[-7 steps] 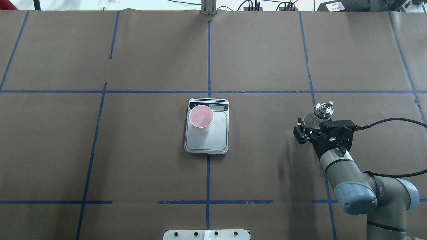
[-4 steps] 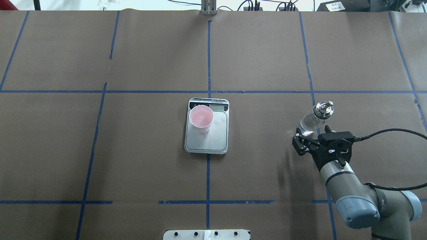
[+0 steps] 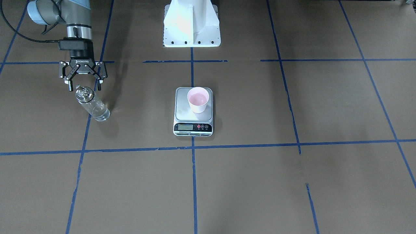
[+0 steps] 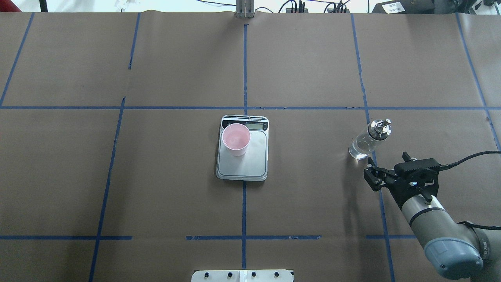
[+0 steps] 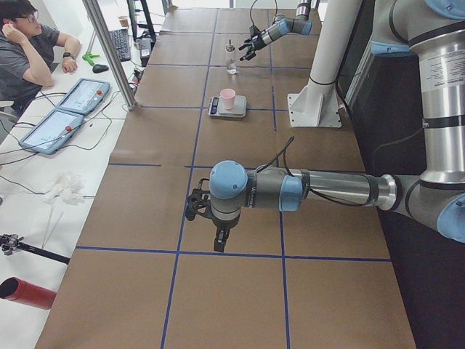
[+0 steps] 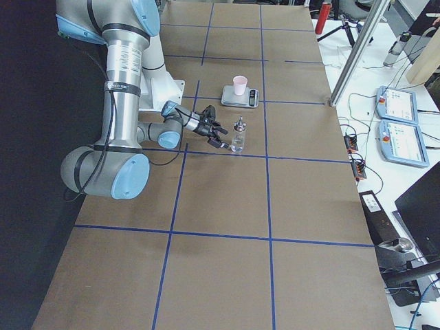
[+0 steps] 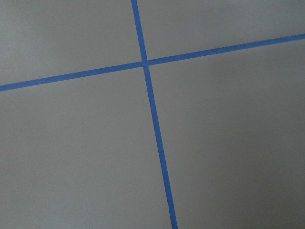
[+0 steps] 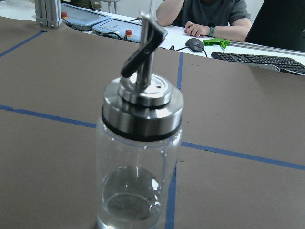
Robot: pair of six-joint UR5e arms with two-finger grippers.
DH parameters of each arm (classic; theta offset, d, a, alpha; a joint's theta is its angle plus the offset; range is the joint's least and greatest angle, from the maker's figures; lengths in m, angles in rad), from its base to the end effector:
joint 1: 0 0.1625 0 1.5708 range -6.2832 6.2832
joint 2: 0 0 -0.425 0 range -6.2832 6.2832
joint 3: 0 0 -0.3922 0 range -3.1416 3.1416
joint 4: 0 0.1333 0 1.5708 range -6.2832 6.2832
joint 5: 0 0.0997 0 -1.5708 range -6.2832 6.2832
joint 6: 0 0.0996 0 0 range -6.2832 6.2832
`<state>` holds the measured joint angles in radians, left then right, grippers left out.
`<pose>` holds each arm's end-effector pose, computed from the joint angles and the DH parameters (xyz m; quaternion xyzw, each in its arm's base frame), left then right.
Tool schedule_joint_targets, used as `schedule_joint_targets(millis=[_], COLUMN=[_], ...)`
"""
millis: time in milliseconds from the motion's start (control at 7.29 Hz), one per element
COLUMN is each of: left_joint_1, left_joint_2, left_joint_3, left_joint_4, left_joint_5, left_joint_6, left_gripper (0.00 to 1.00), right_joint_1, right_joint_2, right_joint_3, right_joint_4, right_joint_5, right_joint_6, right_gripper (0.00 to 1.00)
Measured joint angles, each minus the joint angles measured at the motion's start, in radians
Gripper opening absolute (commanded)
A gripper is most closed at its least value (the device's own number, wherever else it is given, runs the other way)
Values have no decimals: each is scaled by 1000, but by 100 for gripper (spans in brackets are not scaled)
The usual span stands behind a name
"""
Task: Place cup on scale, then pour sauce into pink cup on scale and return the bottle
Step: 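Release the bottle and withdraw the right gripper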
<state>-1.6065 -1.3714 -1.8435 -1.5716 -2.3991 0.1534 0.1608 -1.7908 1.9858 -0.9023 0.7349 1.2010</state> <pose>-0.0746 -0.4090 0.6101 0.0717 0.3971 0.0687 0.9124 -0.3691 -0.2698 0.4689 0.4560 -0.2724 0.0823 0.8432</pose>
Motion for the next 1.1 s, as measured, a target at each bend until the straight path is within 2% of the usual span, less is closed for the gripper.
schedule_joint_targets(millis=[137, 411, 685, 1097], left_joint_1=[0, 0, 0, 0], left_joint_2=[0, 0, 0, 0], left_joint_3=[0, 0, 0, -1], left_joint_4=[0, 1, 0, -1], left_joint_5=[0, 0, 0, 0], left_joint_6=[0, 0, 0, 0], left_gripper=[100, 100, 100, 100], right_joint_1=[19, 130, 305, 603], right_joint_2=[-24, -51, -58, -52], right_joint_3=[9, 9, 9, 8], right_joint_4=[5, 23, 30, 27], right_joint_5=[29, 155, 352, 710], right_joint_6=[-52, -199, -368, -595], right_gripper=[100, 100, 100, 100])
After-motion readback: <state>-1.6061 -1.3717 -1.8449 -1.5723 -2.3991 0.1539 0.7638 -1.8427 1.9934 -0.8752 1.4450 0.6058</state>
